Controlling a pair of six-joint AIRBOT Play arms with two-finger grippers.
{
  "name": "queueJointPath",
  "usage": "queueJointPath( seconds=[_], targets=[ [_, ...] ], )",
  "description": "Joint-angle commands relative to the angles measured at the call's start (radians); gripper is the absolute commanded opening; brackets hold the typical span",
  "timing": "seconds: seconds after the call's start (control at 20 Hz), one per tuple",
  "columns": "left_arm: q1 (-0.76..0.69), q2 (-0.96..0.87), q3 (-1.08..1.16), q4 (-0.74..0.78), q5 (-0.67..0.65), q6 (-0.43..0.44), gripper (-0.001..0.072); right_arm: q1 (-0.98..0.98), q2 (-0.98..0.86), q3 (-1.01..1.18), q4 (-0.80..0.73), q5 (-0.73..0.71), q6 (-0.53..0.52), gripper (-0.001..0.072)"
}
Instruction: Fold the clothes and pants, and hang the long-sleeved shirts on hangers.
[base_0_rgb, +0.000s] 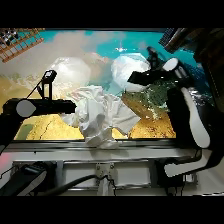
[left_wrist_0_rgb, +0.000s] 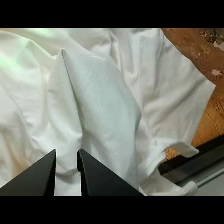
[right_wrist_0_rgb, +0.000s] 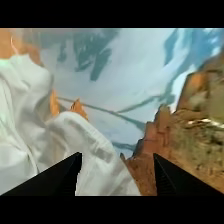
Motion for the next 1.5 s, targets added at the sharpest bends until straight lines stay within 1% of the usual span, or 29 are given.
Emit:
queueJointPath(
  seconds=[0.0,0.05,0.3,0.55,0.8,0.9,0.95,1.0,1.05,1.1,1.15,1.3,1.4,1.45],
  targets=[
    [0.0,0.002,-0.004,-0.001,0.015,0.018,0.019,0.036,-0.114,0.002,0.05,0.019,-0.018,0.053],
    [0.0,0.002,-0.004,-0.001,0.015,0.018,0.0238,0.041,-0.13,0.002,0.06,0.021,-0.018,0.053],
    [0.0,0.002,-0.004,-0.009,0.015,0.017,0.0237,0.086,-0.175,0.014,0.084,0.02,-0.018,0.0529],
    [-0.001,0.002,-0.004,-0.096,0.011,0.018,0.0238,0.112,-0.215,0.034,0.09,0.05,-0.014,0.0527],
    [0.0,0.002,-0.006,-0.079,-0.042,0.018,0.0238,0.152,-0.22,0.034,0.06,0.036,-0.014,0.0523],
    [0.0,0.002,-0.008,-0.061,-0.071,0.018,0.0238,0.167,-0.233,0.034,0.057,0.041,-0.014,0.051],
    [0.0,0.002,-0.012,-0.061,-0.08,0.018,0.0238,0.179,-0.238,0.034,0.055,0.044,-0.014,0.0475],
    [0.0,0.002,-0.017,-0.061,-0.085,0.018,0.0238,0.192,-0.242,0.034,0.054,0.044,-0.014,0.0401],
    [0.0,0.002,-0.021,-0.061,-0.087,0.018,0.0238,0.206,-0.244,0.034,0.05,0.043,-0.019,0.0279],
    [0.0,0.003,-0.024,-0.06,-0.088,0.018,0.0238,0.218,-0.243,0.035,0.044,0.037,-0.023,0.0122],
    [0.0,0.005,-0.027,-0.047,-0.088,0.018,0.0238,0.223,-0.241,0.035,0.045,0.029,-0.028,0.0027],
    [0.001,0.006,-0.027,0.044,-0.089,0.007,0.0238,0.193,-0.225,0.05,0.046,0.009,-0.017,0.0026],
    [0.001,0.005,-0.027,0.127,-0.118,-0.053,0.0239,0.15,-0.198,0.068,0.047,0.008,-0.005,0.0026],
    [0.001,0.006,-0.033,0.177,-0.137,-0.111,0.0254,0.13,-0.181,0.071,0.047,0.009,-0.003,0.0026]
  ],
)
